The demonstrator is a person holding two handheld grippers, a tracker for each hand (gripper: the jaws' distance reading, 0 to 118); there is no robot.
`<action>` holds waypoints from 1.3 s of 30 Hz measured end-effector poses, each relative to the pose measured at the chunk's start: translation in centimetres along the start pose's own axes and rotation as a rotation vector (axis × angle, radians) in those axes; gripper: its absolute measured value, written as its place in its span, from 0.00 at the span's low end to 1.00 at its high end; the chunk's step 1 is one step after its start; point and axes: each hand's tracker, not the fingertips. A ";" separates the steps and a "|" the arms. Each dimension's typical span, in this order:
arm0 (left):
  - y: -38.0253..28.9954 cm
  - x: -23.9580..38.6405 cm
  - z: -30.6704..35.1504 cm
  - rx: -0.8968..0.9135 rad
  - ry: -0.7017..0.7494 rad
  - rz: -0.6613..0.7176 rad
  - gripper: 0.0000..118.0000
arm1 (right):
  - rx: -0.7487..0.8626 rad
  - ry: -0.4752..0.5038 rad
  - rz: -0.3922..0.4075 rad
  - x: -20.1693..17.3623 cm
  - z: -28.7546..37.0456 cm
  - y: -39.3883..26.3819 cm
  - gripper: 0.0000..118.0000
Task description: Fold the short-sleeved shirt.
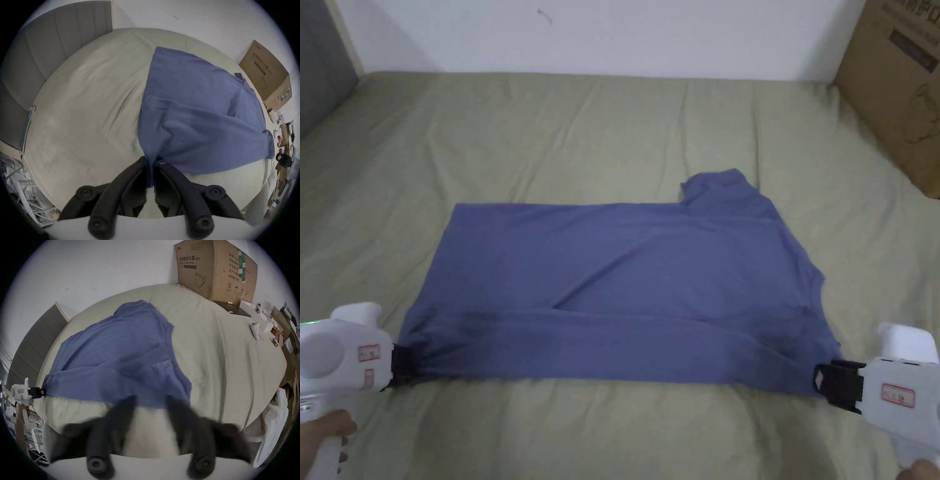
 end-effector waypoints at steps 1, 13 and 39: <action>-0.1 0.0 0.0 0.002 0.001 -0.004 0.05 | 0.021 -0.018 -0.008 0.3 0.2 0.2 0.79; 0.3 0.9 0.2 -0.020 0.022 -0.068 0.05 | -0.107 -0.051 -0.055 2.7 -8.1 0.9 0.50; -6.7 1.0 6.4 -0.005 0.058 -0.145 0.05 | -0.101 -0.059 0.036 3.7 0.5 -2.7 0.06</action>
